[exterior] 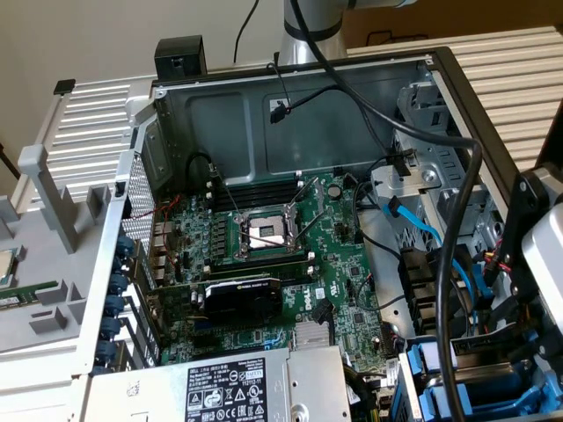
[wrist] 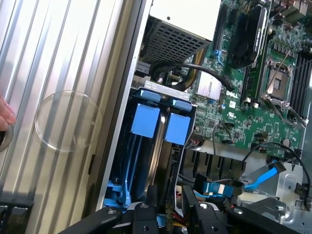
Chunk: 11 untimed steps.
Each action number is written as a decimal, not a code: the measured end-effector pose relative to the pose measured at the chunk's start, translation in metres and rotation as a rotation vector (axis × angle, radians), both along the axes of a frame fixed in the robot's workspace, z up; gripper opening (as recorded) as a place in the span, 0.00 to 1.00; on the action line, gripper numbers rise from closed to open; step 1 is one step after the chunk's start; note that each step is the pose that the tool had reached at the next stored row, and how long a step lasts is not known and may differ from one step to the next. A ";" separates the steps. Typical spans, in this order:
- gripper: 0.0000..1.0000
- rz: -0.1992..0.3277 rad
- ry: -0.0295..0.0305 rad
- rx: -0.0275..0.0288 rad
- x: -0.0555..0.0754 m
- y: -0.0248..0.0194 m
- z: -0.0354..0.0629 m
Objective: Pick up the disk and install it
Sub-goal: 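Insert the first disk wire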
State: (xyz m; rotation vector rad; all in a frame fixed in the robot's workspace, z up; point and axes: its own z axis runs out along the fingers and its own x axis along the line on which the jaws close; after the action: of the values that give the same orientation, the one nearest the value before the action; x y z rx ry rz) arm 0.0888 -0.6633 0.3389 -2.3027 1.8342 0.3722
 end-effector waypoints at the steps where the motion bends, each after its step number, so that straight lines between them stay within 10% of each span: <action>1: 0.34 0.000 0.0000 0.0000 0.000 0.0000 -0.0002; 11: 0.31 0.000 0.0000 0.0004 0.000 0.0000 -0.0004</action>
State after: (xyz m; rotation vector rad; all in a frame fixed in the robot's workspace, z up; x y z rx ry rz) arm 0.0888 -0.6633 0.3385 -2.3024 1.8340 0.3724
